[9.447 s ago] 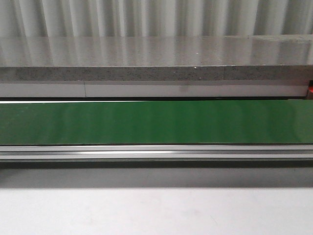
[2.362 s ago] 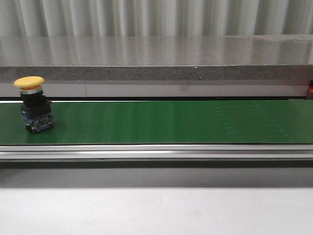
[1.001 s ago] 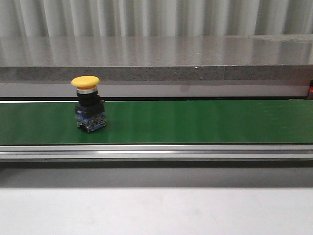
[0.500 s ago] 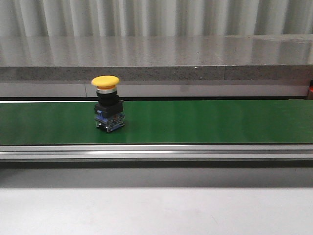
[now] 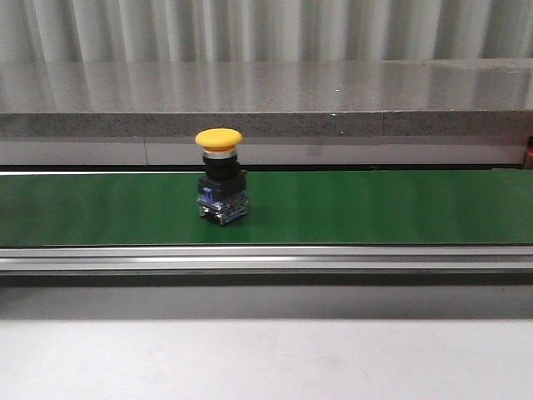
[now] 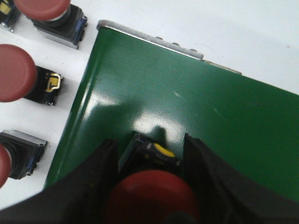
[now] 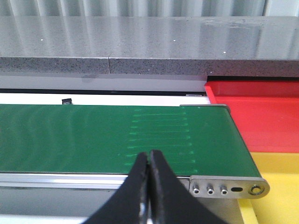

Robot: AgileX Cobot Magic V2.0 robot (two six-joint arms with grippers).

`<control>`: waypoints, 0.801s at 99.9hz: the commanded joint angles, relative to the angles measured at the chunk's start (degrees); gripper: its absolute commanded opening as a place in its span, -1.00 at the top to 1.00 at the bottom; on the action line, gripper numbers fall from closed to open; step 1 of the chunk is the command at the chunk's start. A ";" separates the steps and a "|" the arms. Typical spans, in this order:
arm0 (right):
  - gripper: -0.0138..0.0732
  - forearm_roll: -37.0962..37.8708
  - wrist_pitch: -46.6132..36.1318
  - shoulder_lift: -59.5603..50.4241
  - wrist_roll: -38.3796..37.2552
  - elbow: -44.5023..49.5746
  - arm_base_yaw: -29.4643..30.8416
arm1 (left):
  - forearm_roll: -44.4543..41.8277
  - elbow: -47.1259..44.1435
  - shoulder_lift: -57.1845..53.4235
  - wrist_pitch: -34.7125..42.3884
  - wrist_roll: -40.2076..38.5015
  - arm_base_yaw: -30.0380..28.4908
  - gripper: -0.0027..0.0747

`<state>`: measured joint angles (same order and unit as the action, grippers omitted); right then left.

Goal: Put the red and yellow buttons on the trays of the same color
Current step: 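Place the red push-button on the green belt and open the left gripper, then move the right gripper above the yellow button arriving on the belt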

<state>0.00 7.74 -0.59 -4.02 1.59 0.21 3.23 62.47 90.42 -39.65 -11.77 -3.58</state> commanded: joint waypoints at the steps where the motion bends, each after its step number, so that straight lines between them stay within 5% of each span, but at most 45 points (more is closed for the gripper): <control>1: 0.84 0.32 -4.81 -0.90 0.35 0.03 -0.05 | 1.10 1.89 -2.07 0.97 1.35 0.34 -0.19; 15: 0.84 0.32 -4.81 -0.90 0.35 0.03 -0.05 | 1.72 1.89 -2.19 -0.08 1.45 0.34 -0.76; 80: 0.84 0.32 -4.81 -0.90 0.35 0.03 -0.05 | 0.52 -1.07 -26.07 2.73 6.19 10.66 -0.78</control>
<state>0.00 7.74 -0.59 -4.02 1.59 0.21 4.24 61.57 69.21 -41.48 -5.71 5.70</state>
